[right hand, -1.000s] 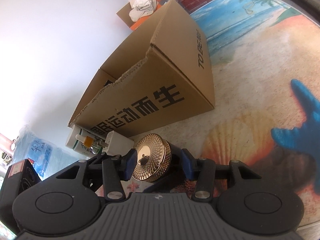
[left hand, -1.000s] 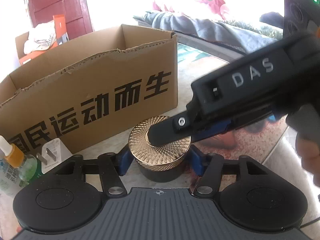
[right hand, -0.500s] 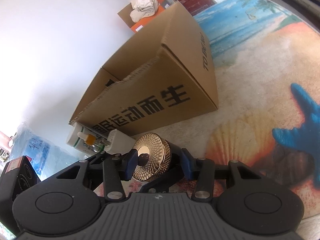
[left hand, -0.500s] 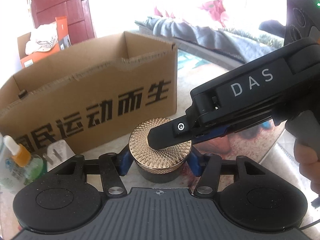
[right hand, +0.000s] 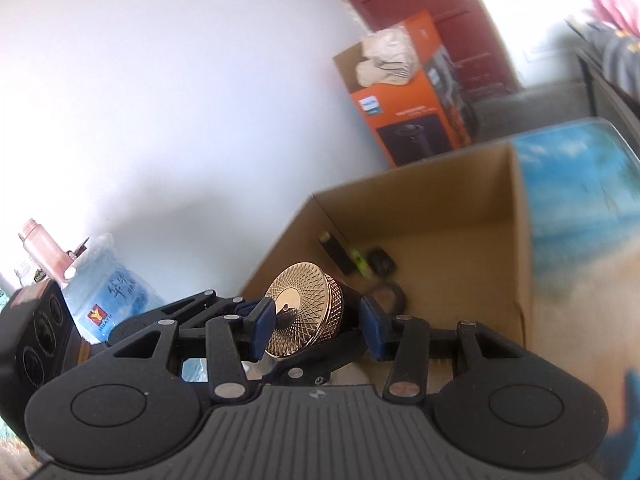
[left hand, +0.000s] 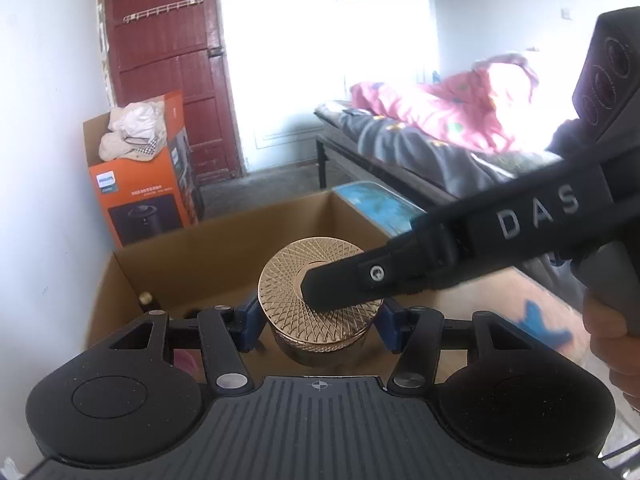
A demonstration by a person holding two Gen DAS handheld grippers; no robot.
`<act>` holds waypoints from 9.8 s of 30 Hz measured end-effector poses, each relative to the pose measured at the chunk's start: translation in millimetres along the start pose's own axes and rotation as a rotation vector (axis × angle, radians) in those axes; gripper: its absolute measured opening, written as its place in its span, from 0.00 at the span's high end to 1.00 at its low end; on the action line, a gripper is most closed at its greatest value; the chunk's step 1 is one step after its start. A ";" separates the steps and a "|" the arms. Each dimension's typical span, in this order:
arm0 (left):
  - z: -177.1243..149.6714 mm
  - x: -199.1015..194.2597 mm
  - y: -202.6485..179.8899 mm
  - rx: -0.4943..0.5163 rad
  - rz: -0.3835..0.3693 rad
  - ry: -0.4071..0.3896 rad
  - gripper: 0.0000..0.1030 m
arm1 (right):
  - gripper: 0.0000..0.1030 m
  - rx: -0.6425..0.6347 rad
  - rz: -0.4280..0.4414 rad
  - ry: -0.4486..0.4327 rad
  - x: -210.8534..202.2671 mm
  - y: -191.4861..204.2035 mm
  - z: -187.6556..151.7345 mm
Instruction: Organize rigid objects
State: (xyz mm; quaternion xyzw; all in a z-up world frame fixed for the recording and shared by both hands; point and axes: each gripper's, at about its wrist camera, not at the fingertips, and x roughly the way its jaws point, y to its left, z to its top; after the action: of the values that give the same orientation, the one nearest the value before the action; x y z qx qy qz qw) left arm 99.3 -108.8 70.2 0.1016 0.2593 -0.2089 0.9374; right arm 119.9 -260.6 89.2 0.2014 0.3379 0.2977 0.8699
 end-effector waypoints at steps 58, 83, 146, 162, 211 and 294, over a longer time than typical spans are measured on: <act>58.7 1.5 86.8 -0.170 0.026 0.075 0.05 | 0.13 0.049 0.060 -0.061 -6.6 -25.8 77.2; -129.0 -24.2 40.5 -0.385 -0.042 0.109 0.00 | 0.33 0.194 -0.050 0.026 51.2 -8.0 -77.4; -128.6 23.2 -43.8 -0.108 -0.070 0.138 0.70 | 0.59 0.502 -0.034 0.082 16.0 -65.6 -128.5; -20.9 -29.0 -32.0 -0.077 0.023 -0.071 0.70 | 0.58 0.153 0.046 -0.073 -12.8 6.0 -15.3; 56.5 201.3 77.7 -0.464 -0.069 0.447 0.57 | 0.58 0.018 -0.224 0.325 183.3 -102.3 122.6; -132.1 33.7 -3.8 -0.097 -0.008 0.060 0.53 | 0.69 -0.176 -0.216 0.009 54.0 20.7 -77.9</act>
State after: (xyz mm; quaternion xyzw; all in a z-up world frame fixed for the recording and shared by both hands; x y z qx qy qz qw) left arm 65.2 -84.2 -59.6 0.0610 0.2974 -0.1967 0.9323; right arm 88.9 -198.3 21.5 0.0855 0.3339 0.2315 0.9097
